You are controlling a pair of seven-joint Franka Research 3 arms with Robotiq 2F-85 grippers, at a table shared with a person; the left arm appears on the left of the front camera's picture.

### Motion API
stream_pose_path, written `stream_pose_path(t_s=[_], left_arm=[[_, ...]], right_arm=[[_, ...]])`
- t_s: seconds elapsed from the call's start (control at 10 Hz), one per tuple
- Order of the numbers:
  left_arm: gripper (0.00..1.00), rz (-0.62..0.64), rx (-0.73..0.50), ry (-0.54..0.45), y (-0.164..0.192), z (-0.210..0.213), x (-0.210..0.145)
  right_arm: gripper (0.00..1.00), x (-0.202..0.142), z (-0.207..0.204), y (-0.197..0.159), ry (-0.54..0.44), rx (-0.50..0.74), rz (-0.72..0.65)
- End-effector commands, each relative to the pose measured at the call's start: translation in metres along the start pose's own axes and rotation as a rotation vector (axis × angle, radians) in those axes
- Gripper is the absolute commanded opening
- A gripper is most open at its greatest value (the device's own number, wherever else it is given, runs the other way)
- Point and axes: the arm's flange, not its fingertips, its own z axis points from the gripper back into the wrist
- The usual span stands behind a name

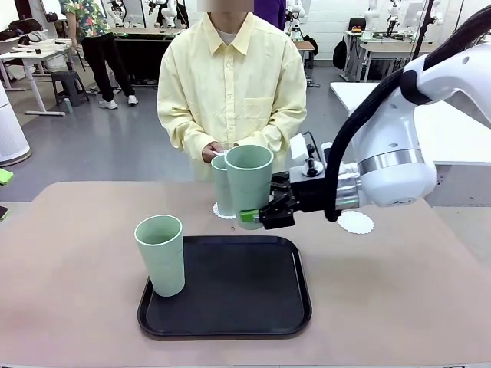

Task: Place coasters on the table and set cups on them.
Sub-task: Take one Reusable plastic cup from the Flat Tray and place it on a coaster set by the human.

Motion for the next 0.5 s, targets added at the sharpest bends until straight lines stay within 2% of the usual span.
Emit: stream_pose_path(t_s=[0.0, 0.1, 0.2, 0.4], left_arm=[[1.00, -0.021, -0.020, -0.008, 0.001, 0.000, 0.000], [1.00, -0.021, -0.020, -0.008, 0.001, 0.000, 0.000], [1.00, -0.021, -0.020, -0.008, 0.001, 0.000, 0.000], [1.00, -0.021, -0.020, -0.008, 0.001, 0.000, 0.000]], right_arm=[[0.80, -0.006, 0.067, -0.030, 0.059, -0.001, 0.009], [0.80, -0.011, 0.102, -0.041, 0.092, 0.020, 0.006], [0.80, -0.017, 0.139, -0.053, 0.082, -0.013, 0.006], [0.80, -0.032, 0.214, -0.069, 0.006, -0.082, -0.018]])
